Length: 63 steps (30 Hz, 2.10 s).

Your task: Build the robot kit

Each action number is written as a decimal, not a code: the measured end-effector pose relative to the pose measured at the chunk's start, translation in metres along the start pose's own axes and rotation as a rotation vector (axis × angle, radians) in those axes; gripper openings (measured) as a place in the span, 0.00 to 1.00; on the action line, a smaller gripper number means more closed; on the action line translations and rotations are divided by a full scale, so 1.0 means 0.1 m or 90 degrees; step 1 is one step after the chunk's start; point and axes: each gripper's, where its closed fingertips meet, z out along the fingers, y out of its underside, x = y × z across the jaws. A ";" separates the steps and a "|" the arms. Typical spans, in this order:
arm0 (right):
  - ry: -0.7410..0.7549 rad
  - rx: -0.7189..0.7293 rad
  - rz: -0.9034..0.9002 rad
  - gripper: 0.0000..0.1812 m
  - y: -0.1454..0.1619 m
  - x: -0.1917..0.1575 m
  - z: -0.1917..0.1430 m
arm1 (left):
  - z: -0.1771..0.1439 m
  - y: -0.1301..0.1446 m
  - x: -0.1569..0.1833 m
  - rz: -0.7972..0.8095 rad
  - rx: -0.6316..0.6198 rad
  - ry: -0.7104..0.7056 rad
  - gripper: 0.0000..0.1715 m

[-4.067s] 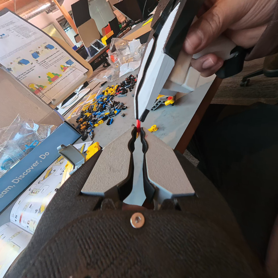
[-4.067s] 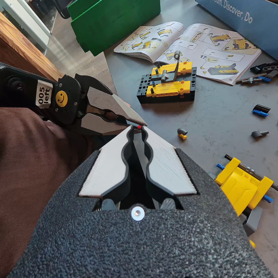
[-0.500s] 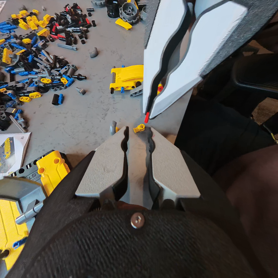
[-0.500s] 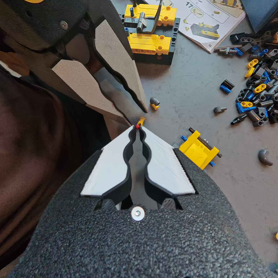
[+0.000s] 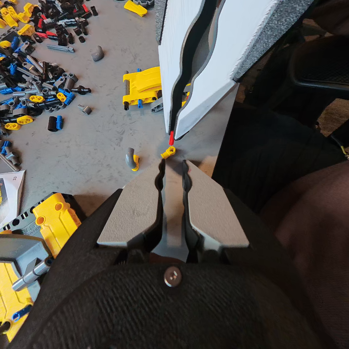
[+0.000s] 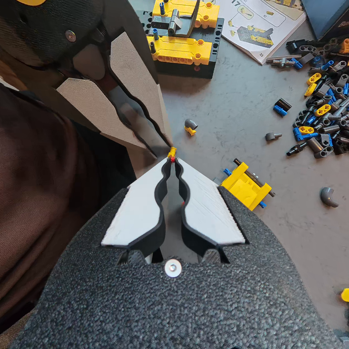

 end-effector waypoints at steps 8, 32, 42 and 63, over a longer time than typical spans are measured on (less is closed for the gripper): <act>0.001 0.000 -0.005 0.02 0.02 -0.02 -0.02 | -0.01 -0.04 -0.03 -0.003 0.008 -0.003 0.10; 0.023 -0.039 -0.009 0.02 0.02 0.02 0.01 | 0.10 -0.07 -0.03 0.007 -0.015 0.008 0.02; 0.021 -0.059 0.025 0.02 0.02 0.01 0.04 | 0.10 -0.07 -0.04 -0.012 -0.010 0.000 0.02; 0.070 -0.143 0.135 0.02 0.03 0.00 0.06 | 0.10 -0.07 -0.04 -0.040 0.012 -0.058 0.02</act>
